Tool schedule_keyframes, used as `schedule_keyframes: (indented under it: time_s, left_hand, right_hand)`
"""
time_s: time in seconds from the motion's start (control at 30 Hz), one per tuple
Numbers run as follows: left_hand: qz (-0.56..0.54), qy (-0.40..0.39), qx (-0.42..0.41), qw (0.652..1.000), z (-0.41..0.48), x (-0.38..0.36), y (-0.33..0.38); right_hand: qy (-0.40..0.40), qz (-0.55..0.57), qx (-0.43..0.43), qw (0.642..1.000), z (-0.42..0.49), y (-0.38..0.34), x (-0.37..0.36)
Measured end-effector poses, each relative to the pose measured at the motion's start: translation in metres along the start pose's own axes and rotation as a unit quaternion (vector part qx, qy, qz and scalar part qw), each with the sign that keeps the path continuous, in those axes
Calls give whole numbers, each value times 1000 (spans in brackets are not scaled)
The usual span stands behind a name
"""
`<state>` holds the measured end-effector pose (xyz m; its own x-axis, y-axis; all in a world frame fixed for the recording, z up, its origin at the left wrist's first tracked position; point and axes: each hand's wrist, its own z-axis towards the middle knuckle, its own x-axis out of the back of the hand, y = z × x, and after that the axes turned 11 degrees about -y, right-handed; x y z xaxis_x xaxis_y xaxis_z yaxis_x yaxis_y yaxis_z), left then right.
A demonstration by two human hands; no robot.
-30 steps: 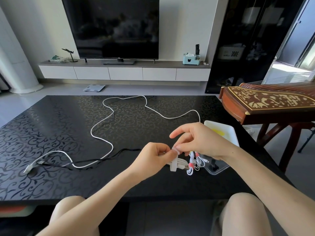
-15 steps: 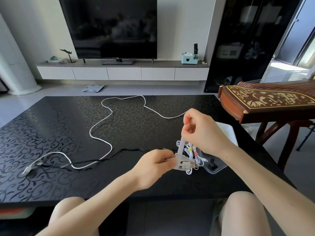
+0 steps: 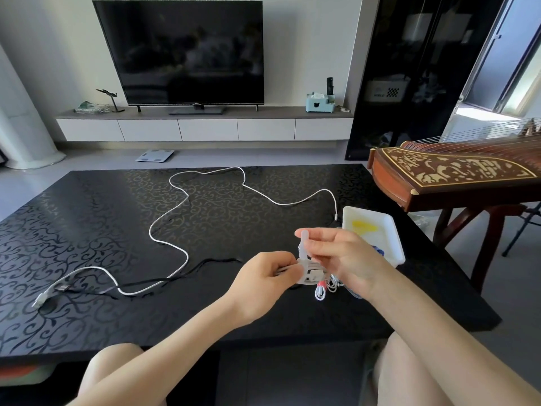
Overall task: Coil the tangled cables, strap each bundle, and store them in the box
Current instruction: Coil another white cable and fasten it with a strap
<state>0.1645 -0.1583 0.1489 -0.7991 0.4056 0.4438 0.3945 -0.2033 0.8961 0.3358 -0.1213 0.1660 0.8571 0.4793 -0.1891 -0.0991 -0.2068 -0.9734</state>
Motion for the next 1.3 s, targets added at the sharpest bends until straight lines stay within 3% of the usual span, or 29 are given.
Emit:
schedule_keyframes:
  time_s: [0.13, 0.2, 0.27, 0.3, 0.37, 0.4, 0.47, 0.53, 0.63, 0.7, 0.8, 1.03, 1.13, 1.3]
  left_hand:
    - [44, 2, -29, 999, 2, 3, -3]
    - [44, -4, -27, 999, 4, 6, -4]
    - [-51, -31, 11, 998, 7, 10, -5]
    - [-142, -65, 43, 987, 9, 13, -6]
    - [-334, -158, 119, 922, 13, 20, -6]
    - [-393, -191, 150, 887, 14, 22, -4]
    - [-442, -214, 181, 852, 16, 24, -3]
    - [-440, -203, 203, 851, 18, 25, -2]
    - [-360, -149, 206, 898, 17, 23, 0]
    - [-283, -91, 170, 940, 14, 17, 2]
    - [-140, -10, 105, 985, 12, 6, 3]
    - [33, 68, -49, 996, 10, -6, 0]
    - [23, 63, -67, 996, 11, -7, -1]
    - [-181, 39, -76, 980, 14, -9, 3]
  right_hand:
    - [-36, 34, -44, 998, -3, 2, -2]
    - [-7, -6, -11, 1000, -3, 3, -5]
    - [68, -126, 77, 987, -4, 5, -10]
    - [108, -207, 136, 963, -5, 7, -13]
    - [159, -341, 231, 897, -4, 13, -19]
    - [175, -381, 261, 870, -3, 15, -21]
    - [203, -438, 304, 821, -1, 18, -22]
    - [220, -492, 333, 774, 0, 18, -23]
    - [214, -536, 362, 733, 4, 17, -22]
    - [206, -538, 348, 740, 5, 17, -21]
    - [199, -526, 282, 778, 8, 19, -17]
    - [165, -434, 99, 880, 18, 5, -8]
    - [153, -380, 54, 910, 15, -1, -4]
    - [176, -257, 24, 950, 7, -6, -5]
